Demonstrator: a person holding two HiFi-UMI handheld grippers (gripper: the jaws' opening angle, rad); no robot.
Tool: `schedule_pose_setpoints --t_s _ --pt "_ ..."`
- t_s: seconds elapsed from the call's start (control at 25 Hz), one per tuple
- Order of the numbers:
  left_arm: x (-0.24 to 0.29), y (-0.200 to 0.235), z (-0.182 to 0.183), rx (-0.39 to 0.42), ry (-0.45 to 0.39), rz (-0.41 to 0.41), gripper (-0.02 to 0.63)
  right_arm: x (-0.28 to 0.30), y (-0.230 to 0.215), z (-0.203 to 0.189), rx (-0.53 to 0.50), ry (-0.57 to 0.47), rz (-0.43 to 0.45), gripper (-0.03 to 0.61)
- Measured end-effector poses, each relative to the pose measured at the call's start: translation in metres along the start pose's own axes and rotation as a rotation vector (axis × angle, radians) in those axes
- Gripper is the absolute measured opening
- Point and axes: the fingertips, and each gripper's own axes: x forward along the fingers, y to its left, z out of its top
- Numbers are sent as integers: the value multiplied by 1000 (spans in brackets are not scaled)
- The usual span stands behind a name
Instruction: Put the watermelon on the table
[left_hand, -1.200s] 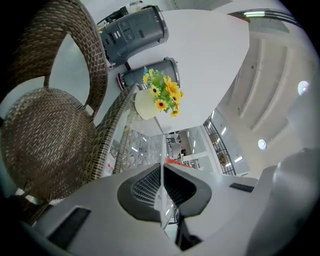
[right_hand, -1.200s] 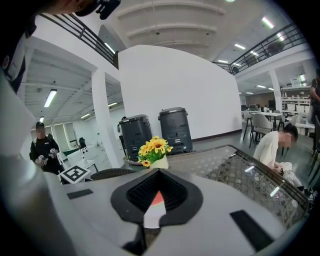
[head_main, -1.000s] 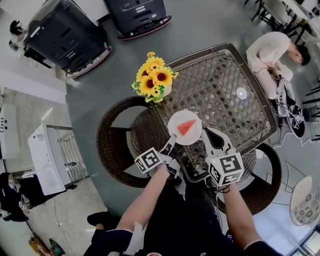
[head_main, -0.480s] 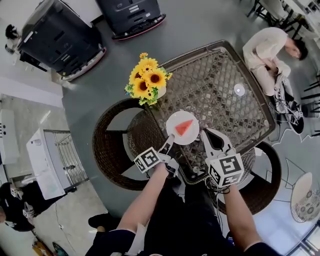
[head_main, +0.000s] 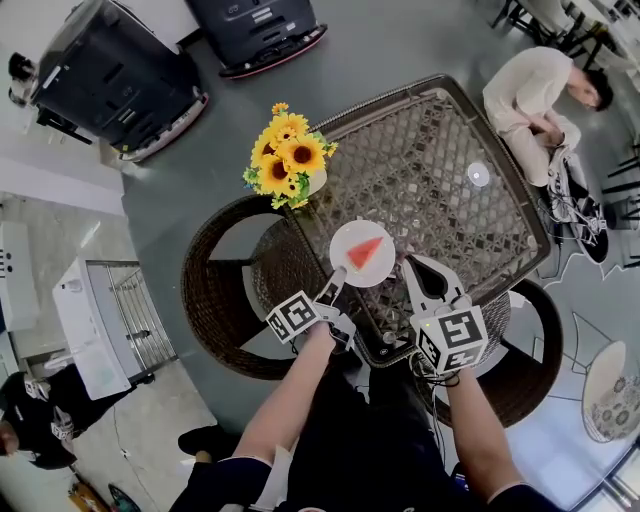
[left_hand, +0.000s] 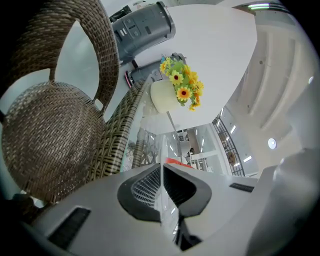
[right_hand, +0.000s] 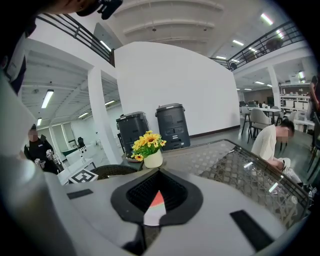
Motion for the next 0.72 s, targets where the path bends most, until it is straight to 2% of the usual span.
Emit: schedule_pose_setpoints --t_s 0.36,0.56,0.72 --pt "3 6 1 12 -9 61 17 -2 -4 -1 11 -4 3 3" --pt "3 6 2 63 -1 117 17 -3 -5 -1 17 -6 0 3" --pt "4 8 1 119 24 197 18 -4 -6 1 22 -12 -3 3"
